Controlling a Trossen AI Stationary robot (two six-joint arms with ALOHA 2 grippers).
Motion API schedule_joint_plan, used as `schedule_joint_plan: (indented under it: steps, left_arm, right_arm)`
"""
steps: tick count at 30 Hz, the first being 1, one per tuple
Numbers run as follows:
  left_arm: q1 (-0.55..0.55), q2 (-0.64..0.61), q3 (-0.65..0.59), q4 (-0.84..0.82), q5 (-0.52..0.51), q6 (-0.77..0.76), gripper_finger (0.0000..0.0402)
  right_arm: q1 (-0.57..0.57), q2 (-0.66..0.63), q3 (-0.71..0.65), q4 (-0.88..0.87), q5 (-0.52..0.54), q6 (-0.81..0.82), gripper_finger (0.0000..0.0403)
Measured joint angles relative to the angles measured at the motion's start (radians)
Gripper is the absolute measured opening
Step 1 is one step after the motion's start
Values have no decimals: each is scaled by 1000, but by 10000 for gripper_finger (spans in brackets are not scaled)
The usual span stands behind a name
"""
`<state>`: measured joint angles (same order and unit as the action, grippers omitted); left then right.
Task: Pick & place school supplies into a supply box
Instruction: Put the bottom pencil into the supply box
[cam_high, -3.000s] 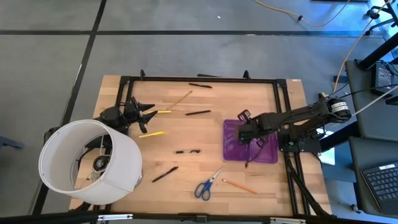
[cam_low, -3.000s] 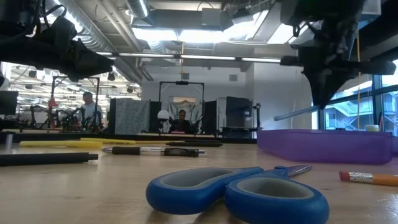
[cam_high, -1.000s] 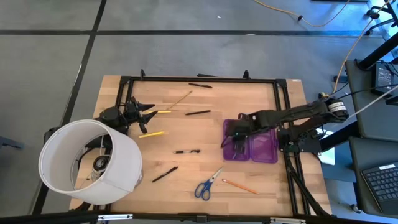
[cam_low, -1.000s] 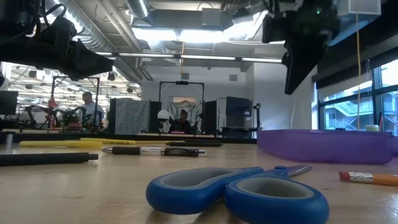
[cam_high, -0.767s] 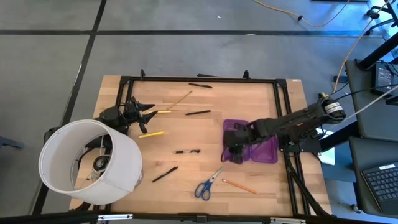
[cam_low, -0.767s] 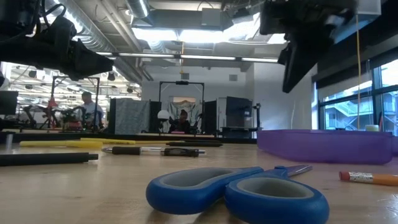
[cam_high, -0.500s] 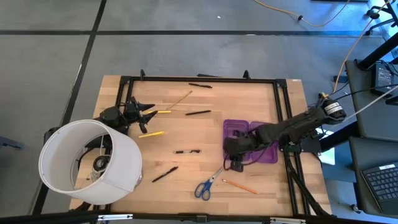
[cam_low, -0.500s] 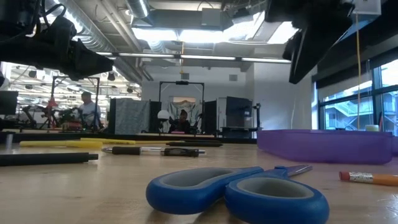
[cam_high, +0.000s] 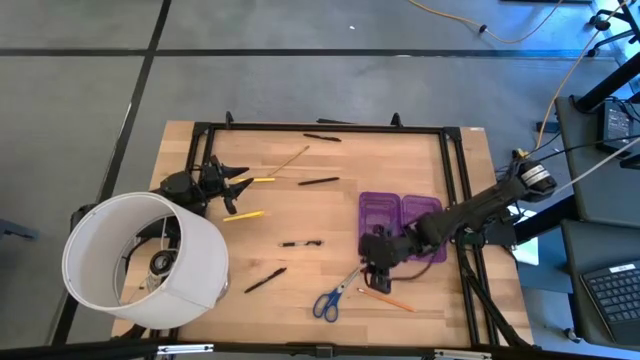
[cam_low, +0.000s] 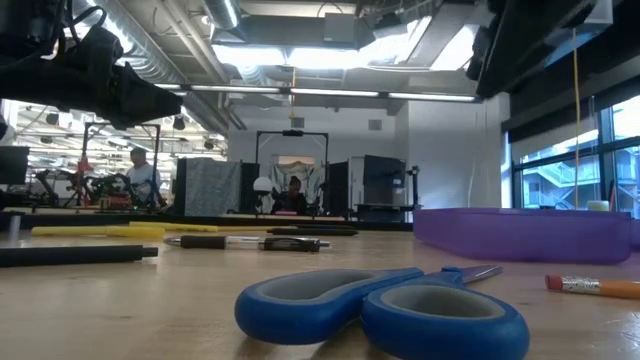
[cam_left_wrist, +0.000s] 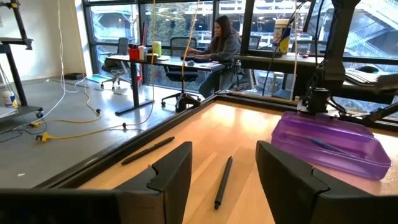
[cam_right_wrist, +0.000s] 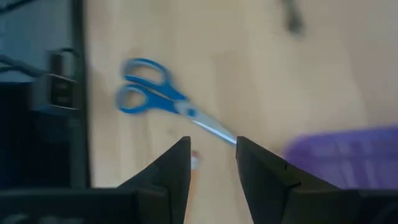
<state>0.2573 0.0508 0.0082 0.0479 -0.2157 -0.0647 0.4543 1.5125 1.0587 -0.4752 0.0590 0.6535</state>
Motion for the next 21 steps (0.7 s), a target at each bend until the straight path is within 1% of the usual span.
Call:
schedule_joint_plan:
  steps: [3,7,14,15,18,21]
  left_arm:
    - [0,0,0,0,0,0,171]
    - [0,0,0,7,-3,0,171]
    - [0,0,0,43,-37,0,171]
    - [0,0,0,42,-37,0,171]
    - [0,0,0,53,-37,0,171]
    - [0,0,0,55,-37,0,171]
  right_arm:
    - [38,50,37,-7,34,-1,132]
    - [69,157,129,-98,51,29,132]
    - [108,379,381,-399,51,134,132]
    - [114,405,415,-422,51,147,132]
    - [128,473,485,-451,52,157,132]
    - [137,528,516,-449,52,154,132]
